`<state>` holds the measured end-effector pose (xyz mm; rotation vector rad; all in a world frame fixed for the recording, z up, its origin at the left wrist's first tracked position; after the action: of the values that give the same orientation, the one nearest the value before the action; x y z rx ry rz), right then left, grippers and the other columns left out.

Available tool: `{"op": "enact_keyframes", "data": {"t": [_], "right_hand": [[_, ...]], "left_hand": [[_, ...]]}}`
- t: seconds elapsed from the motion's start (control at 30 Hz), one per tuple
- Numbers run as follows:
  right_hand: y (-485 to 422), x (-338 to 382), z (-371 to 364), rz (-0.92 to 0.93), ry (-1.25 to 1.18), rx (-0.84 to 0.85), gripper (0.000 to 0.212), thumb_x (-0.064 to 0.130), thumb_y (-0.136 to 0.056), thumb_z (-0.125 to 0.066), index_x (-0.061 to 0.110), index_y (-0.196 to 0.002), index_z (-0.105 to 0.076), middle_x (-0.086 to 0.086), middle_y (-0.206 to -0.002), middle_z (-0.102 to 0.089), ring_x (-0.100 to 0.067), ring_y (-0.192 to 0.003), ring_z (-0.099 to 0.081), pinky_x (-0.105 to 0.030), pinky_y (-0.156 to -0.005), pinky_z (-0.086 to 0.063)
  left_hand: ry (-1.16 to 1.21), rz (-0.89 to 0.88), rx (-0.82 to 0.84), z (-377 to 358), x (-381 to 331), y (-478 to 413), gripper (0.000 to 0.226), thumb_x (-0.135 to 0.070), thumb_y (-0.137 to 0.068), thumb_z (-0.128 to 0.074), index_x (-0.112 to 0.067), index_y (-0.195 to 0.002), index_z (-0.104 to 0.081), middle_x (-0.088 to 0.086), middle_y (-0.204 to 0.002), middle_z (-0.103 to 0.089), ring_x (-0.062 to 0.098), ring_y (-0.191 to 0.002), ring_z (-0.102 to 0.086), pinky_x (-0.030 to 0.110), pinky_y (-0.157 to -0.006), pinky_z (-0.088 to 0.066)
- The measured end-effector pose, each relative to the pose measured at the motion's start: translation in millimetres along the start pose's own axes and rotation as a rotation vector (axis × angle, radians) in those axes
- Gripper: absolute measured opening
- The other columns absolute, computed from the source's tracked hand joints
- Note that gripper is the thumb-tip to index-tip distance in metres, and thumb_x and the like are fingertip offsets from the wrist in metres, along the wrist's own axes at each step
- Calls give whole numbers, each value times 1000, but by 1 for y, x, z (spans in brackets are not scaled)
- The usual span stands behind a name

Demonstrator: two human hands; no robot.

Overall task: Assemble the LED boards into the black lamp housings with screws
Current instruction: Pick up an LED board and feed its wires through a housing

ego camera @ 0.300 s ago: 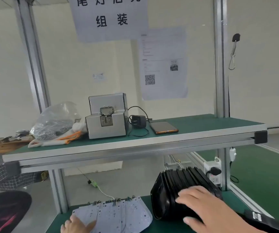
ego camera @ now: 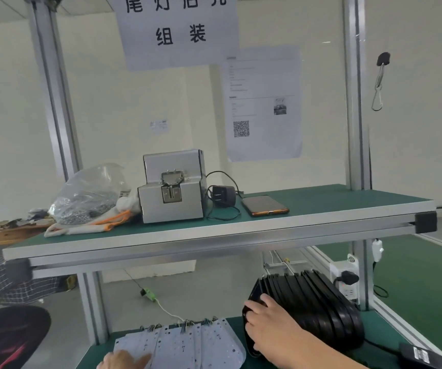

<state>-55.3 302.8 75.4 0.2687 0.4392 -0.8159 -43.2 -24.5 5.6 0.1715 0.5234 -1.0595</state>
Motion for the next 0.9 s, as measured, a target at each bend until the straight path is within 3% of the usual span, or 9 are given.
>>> {"op": "enact_keyframes", "data": {"t": [0.13,0.23,0.33,0.4,0.5,0.6,0.73,0.83,0.9], "right_hand": [[-4,10,-16,37,102,115,29,5,-102,-43,-4,-113,-69,-24,-113,-67,-39,-116,-51,-61,-123,0],[-6,13,-19,23,133,93,31,4,-102,-42,-5,-118,-66,-24,-117,-63,-40,-115,-51,-58,-123,-7],[-5,12,-12,-9,75,103,29,8,-98,-47,-3,-118,-65,-23,-118,-60,-39,-116,-50,-55,-120,-15],[-4,13,-7,-21,65,127,27,14,-94,-52,-1,-111,-66,-22,-113,-60,-37,-111,-51,-53,-117,-19],[-4,18,0,-45,89,133,26,20,-94,-52,2,-109,-64,-20,-109,-60,-37,-108,-51,-56,-113,-19],[-1,22,0,-93,75,116,23,15,-94,-51,4,-110,-64,-19,-110,-58,-37,-109,-49,-62,-112,-18],[12,25,-4,-112,72,53,22,8,-95,-52,3,-114,-62,-18,-113,-57,-36,-109,-48,-60,-104,-29],[24,28,-6,-94,65,2,21,7,-95,-52,4,-113,-61,-17,-113,-57,-35,-109,-48,-53,-100,-34],[33,30,-5,-77,81,-24,19,7,-95,-52,6,-110,-63,-16,-111,-58,-34,-106,-49,-48,-101,-34]], "left_hand": [[-70,159,124,-5,16,-12,96,-76,-74,-62,-22,-151,-38,1,-149,-35,19,-143,-30,33,-118,-30],[-104,422,172,-1,15,-13,115,-77,-58,-76,-21,-151,-37,4,-152,-32,24,-143,-30,38,-117,-32],[0,435,169,-10,29,-29,130,-75,-47,-83,-16,-150,-30,6,-149,-36,23,-140,-35,37,-115,-35],[158,446,56,-16,37,-44,119,-70,-58,-79,-12,-149,-27,8,-147,-40,23,-139,-39,33,-112,-37],[433,389,83,-17,37,-57,63,-42,-98,-42,-13,-154,-33,10,-153,-45,24,-142,-42,29,-111,-37],[590,354,240,-19,33,-52,37,-11,-99,-60,3,-132,-57,18,-115,-66,35,-106,-65,46,-99,-53],[893,387,436,-16,39,-30,26,-5,-102,-53,2,-127,-56,21,-116,-69,38,-102,-68,46,-87,-56],[1092,432,415,-7,46,-12,23,-2,-99,-57,-3,-122,-55,24,-114,-68,40,-102,-67,47,-73,-56],[1146,447,400,-3,52,1,30,-1,-97,-60,-4,-126,-53,26,-123,-64,43,-109,-64,51,-78,-55]]}}
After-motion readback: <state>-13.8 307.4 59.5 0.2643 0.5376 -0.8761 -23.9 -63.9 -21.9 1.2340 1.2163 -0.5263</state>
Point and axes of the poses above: each hand's wrist, its own y-axis away from the middle knuckle, its own z-axis out of the back of the hand, x = y × z, the point moved 5 cm from there along -y, towards the middle knuckle
